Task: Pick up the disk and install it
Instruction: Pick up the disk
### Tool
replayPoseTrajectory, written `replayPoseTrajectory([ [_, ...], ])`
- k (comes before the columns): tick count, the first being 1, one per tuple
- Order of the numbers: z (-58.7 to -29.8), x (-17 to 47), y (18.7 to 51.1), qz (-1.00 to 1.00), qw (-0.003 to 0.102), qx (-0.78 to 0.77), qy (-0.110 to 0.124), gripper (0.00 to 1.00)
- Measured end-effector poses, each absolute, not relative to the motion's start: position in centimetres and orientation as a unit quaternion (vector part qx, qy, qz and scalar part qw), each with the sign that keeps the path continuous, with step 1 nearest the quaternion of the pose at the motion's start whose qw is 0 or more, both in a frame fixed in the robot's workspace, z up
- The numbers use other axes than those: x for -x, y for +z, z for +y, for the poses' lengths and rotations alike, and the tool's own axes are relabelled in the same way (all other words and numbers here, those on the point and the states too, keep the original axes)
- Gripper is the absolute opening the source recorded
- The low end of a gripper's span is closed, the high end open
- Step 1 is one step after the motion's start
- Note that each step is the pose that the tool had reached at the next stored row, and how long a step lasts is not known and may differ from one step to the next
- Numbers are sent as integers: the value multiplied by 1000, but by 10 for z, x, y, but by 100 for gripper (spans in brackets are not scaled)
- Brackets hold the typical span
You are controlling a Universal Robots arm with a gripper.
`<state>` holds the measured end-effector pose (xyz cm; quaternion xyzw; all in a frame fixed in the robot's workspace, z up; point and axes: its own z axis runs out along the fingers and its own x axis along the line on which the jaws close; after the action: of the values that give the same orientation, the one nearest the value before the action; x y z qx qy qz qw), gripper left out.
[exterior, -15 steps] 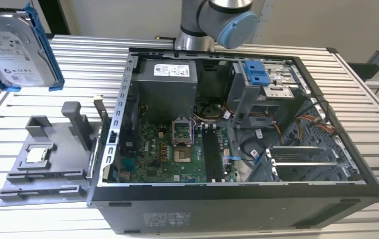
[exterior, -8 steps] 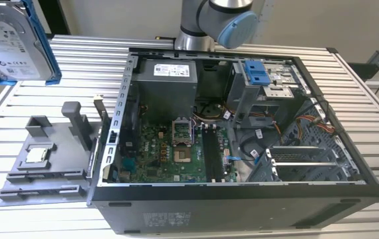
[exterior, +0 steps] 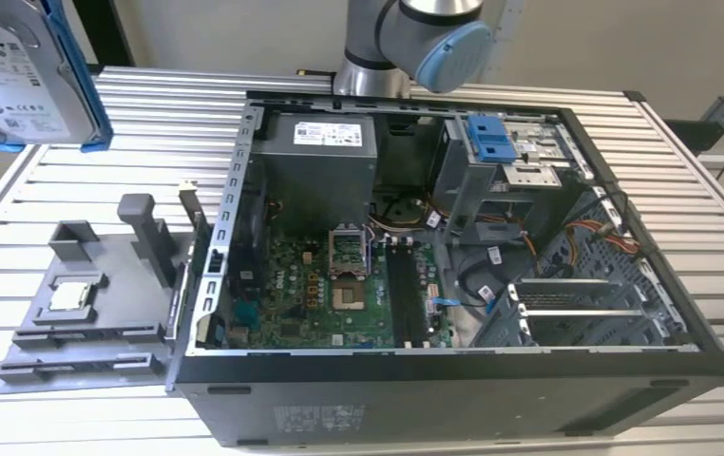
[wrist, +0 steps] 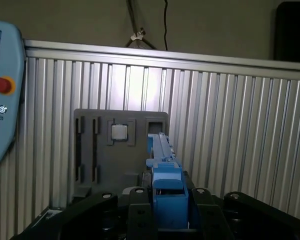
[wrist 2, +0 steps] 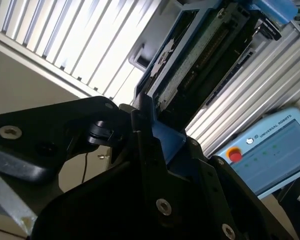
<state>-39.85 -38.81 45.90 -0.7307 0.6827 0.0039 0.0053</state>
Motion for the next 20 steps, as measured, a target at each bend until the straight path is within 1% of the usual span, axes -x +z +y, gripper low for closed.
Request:
replayPoseTrajectory([
  [20,-388,398,486,683,5,731,4,0],
])
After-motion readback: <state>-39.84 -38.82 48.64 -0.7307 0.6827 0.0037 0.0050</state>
